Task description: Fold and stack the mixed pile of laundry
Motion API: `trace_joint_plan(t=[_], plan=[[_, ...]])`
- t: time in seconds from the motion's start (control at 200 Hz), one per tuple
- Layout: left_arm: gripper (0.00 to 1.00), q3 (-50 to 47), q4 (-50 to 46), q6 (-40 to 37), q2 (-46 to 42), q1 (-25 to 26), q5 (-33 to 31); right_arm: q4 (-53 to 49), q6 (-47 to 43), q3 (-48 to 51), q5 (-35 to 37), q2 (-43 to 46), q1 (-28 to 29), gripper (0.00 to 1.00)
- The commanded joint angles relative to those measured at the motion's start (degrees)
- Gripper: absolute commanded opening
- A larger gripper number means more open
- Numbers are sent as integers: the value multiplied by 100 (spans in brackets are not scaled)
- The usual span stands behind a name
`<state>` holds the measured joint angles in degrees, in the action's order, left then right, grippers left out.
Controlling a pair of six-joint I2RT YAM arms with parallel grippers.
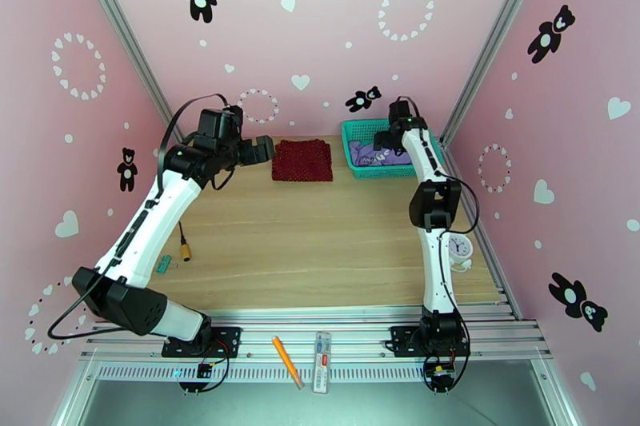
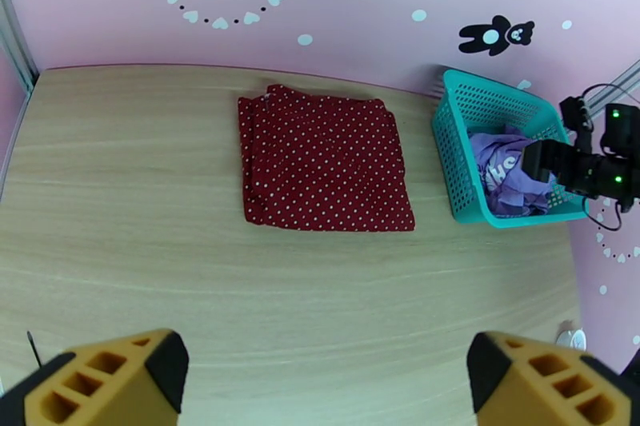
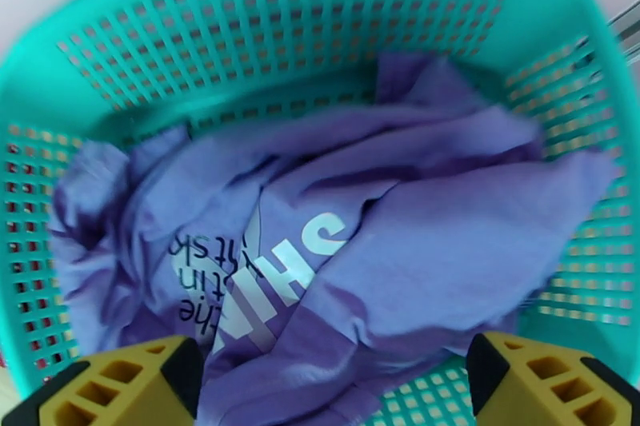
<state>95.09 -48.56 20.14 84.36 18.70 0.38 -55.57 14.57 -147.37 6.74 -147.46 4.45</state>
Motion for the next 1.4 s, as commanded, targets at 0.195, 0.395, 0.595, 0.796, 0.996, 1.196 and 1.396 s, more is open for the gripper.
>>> trace_joint_plan(t=[0.195, 0.395, 0.595, 0.796, 0.996, 1.196, 1.396], plan=[[98, -195, 30, -66, -111, 46, -338, 141, 342, -8, -484, -477, -102, 47], [98, -90, 65, -18, -156, 55, -282, 316, 425, -45, -530, -33, -144, 0], [96, 97, -115, -97, -355, 56, -439, 525, 519, -678, -627, 972, -143, 0], [95, -37, -137, -113, -664, 55, -541, 575, 590, -642, -500, 1854, -141, 0], [97, -130, -154, -144, -663, 55, -532, 88, 426, -585, -218, 1322, -140, 20], [98, -122, -154, -198, -465, 55, -501, -11, 238, -585, -79, 469, -142, 74], [98, -52, -154, -230, -293, 55, -522, 46, 5, -587, 66, -53, -151, 87]])
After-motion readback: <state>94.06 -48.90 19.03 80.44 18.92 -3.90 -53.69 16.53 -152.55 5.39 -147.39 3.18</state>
